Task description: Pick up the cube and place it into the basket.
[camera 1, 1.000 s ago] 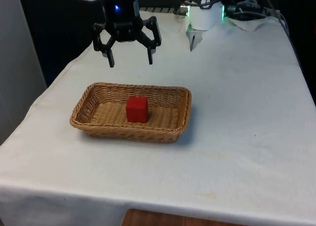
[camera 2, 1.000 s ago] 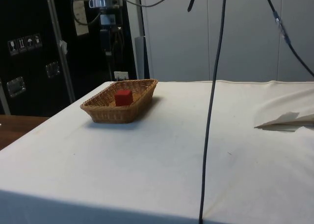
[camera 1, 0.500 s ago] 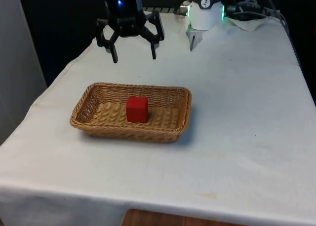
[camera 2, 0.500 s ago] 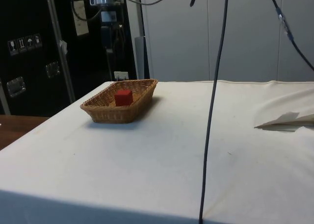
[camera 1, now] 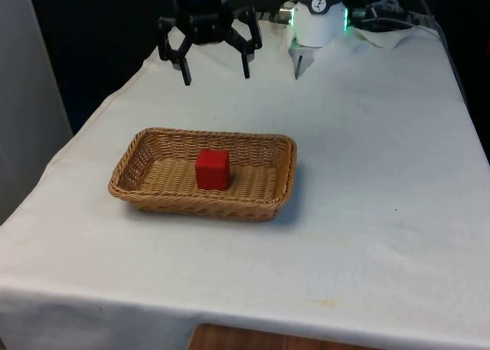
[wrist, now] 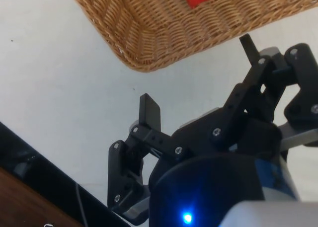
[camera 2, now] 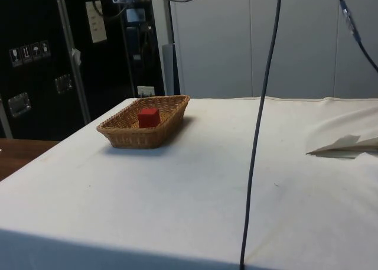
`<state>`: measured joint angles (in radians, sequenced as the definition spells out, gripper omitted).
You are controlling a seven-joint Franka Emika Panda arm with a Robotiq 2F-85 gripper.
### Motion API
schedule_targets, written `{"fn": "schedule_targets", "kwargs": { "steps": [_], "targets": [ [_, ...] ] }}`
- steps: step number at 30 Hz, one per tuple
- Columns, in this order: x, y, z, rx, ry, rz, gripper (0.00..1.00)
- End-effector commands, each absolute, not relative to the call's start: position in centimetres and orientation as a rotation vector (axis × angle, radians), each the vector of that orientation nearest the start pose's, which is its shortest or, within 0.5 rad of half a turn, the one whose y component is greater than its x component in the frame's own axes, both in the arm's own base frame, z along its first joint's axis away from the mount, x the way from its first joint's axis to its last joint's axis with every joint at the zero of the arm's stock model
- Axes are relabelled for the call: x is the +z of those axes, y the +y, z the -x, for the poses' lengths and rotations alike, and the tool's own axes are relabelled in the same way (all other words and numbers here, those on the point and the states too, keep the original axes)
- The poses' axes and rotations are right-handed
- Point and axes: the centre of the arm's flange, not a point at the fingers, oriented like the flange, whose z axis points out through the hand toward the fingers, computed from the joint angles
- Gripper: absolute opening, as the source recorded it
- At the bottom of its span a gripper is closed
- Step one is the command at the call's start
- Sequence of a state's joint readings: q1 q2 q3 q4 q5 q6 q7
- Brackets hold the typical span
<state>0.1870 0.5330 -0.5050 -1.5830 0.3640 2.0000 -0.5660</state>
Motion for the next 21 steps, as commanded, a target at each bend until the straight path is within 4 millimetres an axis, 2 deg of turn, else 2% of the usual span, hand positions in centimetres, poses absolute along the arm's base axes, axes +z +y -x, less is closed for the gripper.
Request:
{"fn": "schedule_targets", "kwargs": {
  "steps": [1, 19, 21],
  "targets": [
    [35.6, -14.5, -66.1, 0.001, -0.22, 3.052, 1.0],
    [36.3, -13.9, -63.9, 0.025, -0.222, 3.016, 1.0],
    [36.7, -13.7, -63.1, 0.024, -0.223, 3.018, 1.0]
  ]
}}
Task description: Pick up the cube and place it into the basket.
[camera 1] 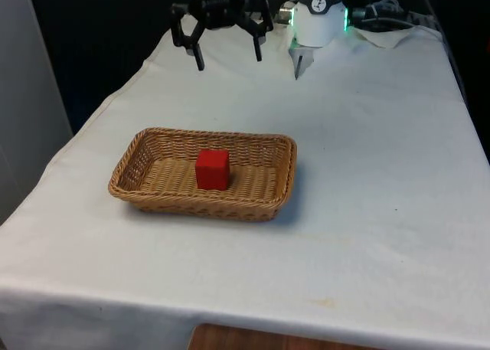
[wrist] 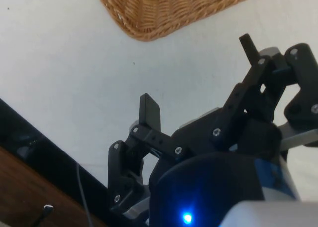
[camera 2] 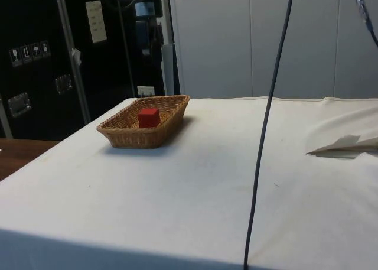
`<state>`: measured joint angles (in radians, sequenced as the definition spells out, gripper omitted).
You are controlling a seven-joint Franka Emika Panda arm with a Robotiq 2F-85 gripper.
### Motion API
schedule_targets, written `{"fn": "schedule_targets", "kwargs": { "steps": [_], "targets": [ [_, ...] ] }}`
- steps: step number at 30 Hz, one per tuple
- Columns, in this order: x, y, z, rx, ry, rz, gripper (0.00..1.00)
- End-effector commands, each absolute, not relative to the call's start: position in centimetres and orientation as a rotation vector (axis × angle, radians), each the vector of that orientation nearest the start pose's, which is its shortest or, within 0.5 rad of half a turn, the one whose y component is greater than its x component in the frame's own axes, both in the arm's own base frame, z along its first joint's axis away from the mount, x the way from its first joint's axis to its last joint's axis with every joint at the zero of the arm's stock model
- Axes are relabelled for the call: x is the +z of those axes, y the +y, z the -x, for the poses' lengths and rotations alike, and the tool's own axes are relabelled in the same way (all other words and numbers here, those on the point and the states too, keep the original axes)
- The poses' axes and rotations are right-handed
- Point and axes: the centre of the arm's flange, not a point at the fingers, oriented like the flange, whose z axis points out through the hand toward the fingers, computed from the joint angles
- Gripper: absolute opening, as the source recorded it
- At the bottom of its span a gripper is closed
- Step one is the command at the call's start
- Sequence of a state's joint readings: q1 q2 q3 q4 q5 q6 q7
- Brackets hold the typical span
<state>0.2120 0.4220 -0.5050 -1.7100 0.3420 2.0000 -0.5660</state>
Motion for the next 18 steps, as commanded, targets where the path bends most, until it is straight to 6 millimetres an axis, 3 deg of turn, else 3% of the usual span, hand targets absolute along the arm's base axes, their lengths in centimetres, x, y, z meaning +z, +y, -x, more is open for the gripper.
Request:
{"fn": "schedule_targets", "kwargs": {
  "steps": [1, 18],
  "targets": [
    [36.7, -13.6, -63.0, 0.026, -0.224, 3.016, 1.0],
    [36.9, -13.2, -60.1, 0.053, -0.227, 2.984, 1.0]
  ]
}}
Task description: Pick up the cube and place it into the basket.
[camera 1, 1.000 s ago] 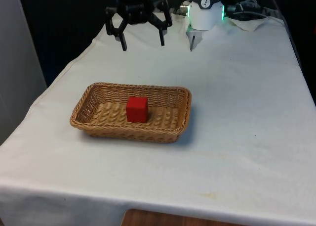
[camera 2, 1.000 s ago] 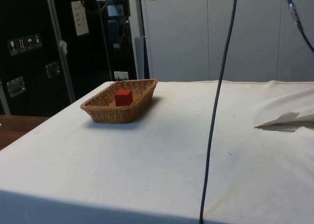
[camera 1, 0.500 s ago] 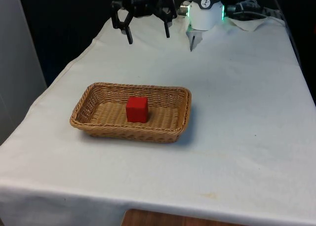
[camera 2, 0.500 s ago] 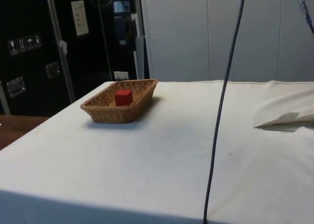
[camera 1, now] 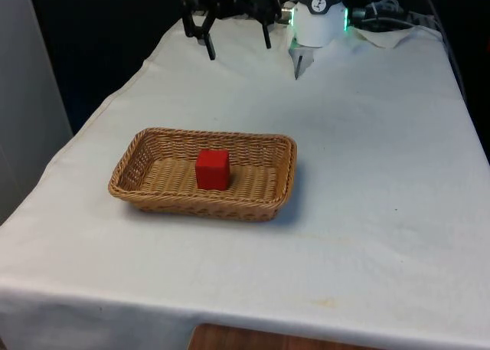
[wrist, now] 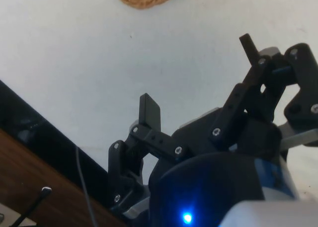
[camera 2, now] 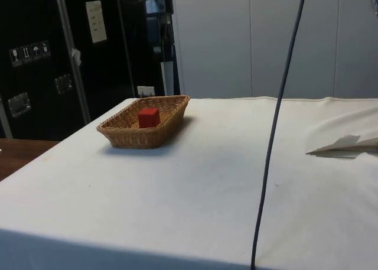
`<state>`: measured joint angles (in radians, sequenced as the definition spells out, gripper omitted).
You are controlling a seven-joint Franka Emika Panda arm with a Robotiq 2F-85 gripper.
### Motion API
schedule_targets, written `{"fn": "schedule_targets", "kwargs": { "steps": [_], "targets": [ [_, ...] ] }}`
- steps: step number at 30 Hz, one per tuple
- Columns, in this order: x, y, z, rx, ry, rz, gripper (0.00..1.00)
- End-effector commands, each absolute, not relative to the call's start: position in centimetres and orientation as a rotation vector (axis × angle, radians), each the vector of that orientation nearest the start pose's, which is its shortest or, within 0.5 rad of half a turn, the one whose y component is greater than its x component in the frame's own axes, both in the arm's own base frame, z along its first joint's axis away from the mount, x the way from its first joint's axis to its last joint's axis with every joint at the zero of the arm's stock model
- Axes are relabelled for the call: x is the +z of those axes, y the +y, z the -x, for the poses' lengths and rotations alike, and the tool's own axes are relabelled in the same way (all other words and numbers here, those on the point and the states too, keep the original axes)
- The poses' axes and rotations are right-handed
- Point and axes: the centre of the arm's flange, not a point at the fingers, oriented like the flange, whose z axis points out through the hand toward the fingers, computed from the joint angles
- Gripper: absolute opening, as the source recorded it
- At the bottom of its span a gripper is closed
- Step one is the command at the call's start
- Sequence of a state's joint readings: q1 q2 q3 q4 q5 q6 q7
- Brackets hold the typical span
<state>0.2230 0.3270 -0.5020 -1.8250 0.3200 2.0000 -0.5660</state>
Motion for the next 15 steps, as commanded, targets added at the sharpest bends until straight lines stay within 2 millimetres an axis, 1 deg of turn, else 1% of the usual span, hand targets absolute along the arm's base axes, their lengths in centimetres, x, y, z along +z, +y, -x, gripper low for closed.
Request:
{"fn": "schedule_targets", "kwargs": {
  "steps": [1, 5, 6, 7, 15],
  "targets": [
    [36.9, -13.1, -59.9, 0.055, -0.227, 2.981, 1.0],
    [36.8, -13.0, -58.9, 0.065, -0.228, 2.97, 1.0],
    [36.7, -13.1, -59.2, 0.075, -0.229, 2.961, 1.0],
    [36.8, -13.0, -58.7, 0.067, -0.231, 2.968, 1.0],
    [36.5, -12.8, -56.9, 0.083, -0.255, 2.938, 1.0]
  ]
}}
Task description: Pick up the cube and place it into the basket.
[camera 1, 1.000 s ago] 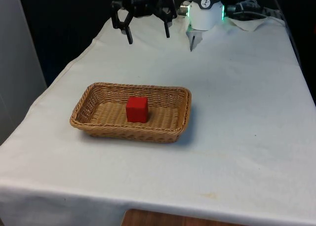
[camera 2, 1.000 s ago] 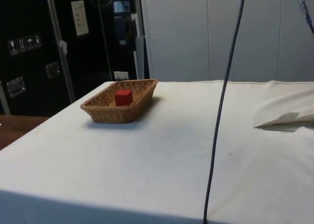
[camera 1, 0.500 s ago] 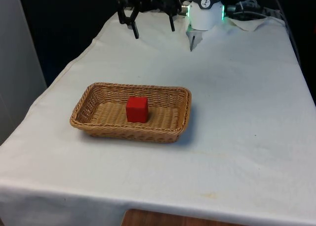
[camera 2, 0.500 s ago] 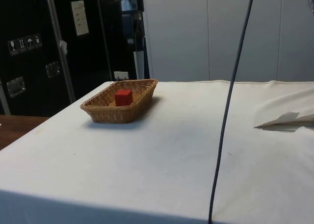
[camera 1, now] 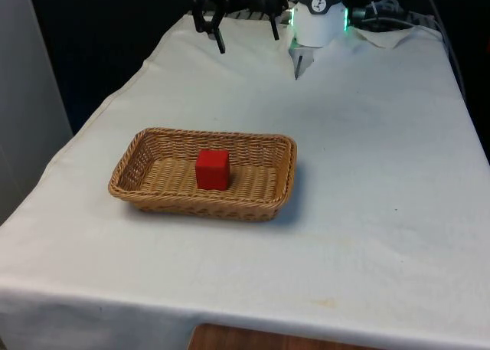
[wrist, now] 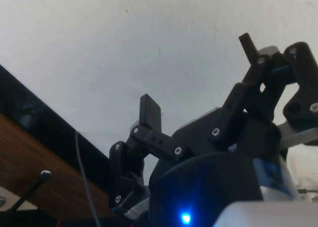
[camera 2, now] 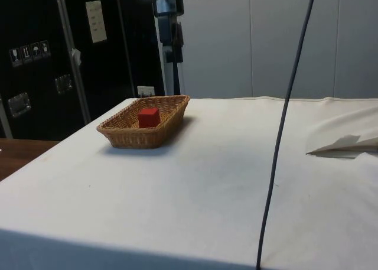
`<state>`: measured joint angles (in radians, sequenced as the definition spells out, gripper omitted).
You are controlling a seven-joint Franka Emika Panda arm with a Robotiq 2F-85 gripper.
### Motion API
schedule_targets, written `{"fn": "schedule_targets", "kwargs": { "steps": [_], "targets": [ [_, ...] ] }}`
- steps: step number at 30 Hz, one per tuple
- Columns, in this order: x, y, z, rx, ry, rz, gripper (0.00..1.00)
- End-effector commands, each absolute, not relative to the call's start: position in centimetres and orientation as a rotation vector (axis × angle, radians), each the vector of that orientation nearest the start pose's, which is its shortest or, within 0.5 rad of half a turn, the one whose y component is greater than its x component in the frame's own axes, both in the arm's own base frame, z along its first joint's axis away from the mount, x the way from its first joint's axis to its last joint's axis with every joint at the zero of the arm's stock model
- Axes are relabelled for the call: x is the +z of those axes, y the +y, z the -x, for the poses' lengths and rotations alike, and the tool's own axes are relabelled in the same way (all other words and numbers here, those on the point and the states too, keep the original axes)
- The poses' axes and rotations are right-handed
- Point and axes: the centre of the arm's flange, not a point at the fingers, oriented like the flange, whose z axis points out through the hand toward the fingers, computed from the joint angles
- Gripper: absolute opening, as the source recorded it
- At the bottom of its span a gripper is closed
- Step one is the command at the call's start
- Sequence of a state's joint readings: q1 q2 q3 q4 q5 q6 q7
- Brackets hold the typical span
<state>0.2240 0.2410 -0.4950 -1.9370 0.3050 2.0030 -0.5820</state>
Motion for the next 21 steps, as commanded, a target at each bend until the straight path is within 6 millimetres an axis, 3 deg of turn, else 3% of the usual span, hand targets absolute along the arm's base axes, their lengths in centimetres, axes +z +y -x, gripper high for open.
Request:
{"fn": "schedule_targets", "kwargs": {
  "steps": [1, 21],
  "targets": [
    [36.4, -12.9, -57.1, 0.095, -0.251, 2.93, 1.0],
    [35.0, -12.0, -55.3, 0.122, -0.426, 2.869, 1.0]
  ]
}}
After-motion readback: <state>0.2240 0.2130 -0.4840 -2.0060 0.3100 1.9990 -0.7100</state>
